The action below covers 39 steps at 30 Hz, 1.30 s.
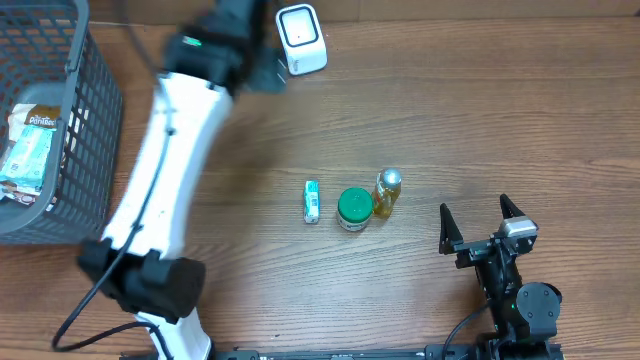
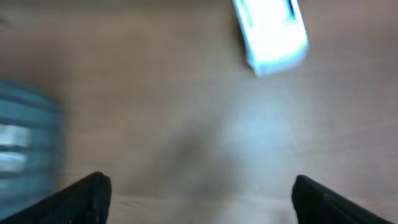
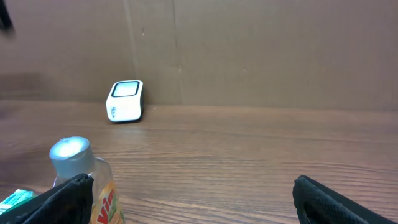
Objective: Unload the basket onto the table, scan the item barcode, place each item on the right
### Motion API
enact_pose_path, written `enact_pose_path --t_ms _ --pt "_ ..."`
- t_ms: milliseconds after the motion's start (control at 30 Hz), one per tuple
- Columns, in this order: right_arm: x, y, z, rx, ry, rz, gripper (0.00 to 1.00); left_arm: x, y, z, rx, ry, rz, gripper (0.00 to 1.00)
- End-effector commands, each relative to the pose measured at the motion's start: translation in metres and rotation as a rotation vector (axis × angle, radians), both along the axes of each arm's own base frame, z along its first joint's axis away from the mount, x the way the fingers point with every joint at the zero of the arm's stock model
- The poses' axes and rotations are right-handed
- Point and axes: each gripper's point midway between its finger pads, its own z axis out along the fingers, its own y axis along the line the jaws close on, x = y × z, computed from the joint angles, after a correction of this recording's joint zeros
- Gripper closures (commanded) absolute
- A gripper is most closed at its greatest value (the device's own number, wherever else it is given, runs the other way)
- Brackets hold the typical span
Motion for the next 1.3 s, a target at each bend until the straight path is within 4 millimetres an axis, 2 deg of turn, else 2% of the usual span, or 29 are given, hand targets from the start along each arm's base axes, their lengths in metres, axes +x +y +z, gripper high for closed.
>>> enact_pose_path --t_ms 0,67,133,233,300,433,567,867,1000,1033,1267 --pt "0.000 -0.001 -0.002 -0.005 -0.003 -0.003 0.00 0.007 0.077 0.088 0.177 -0.194 0.084 0.02" --pt "0.000 -0.001 -0.002 -0.005 -0.003 -0.003 0.00 0.004 0.113 0.122 0.181 -0.276 0.155 0.00" --pt "0.000 -0.001 -0.002 -0.005 -0.003 -0.003 0.00 0.000 0.147 0.145 0.196 -0.336 0.223 0.00" --pt "0.000 -0.001 -0.002 -0.005 -0.003 -0.003 0.00 -0.009 0.199 0.158 0.238 -0.363 0.316 0.00" --pt "0.000 -0.001 -0.002 -0.005 -0.004 -0.003 0.00 -0.018 0.233 0.154 0.258 -0.336 0.381 0.00" --pt "0.000 -0.001 -0.002 -0.005 -0.003 -0.003 0.00 -0.036 0.286 0.135 0.276 -0.268 0.495 0.01" --pt "0.000 -0.001 -0.002 -0.005 -0.003 -0.003 0.00 -0.056 0.335 0.102 0.272 -0.168 0.584 0.00" --pt "0.000 -0.001 -0.002 -0.005 -0.004 -0.003 0.00 -0.076 0.388 0.008 0.210 0.042 0.506 0.00" --pt "0.000 -0.001 -0.002 -0.005 -0.003 -0.003 0.00 -0.076 0.390 -0.031 0.145 0.085 0.439 0.00" --pt "0.000 -0.001 -0.002 -0.005 -0.003 -0.003 0.00 -0.077 0.390 -0.047 0.141 0.110 0.409 0.00" --pt "0.000 -0.001 -0.002 -0.005 -0.004 -0.003 0.00 -0.076 0.386 -0.101 0.184 0.189 0.269 0.00"
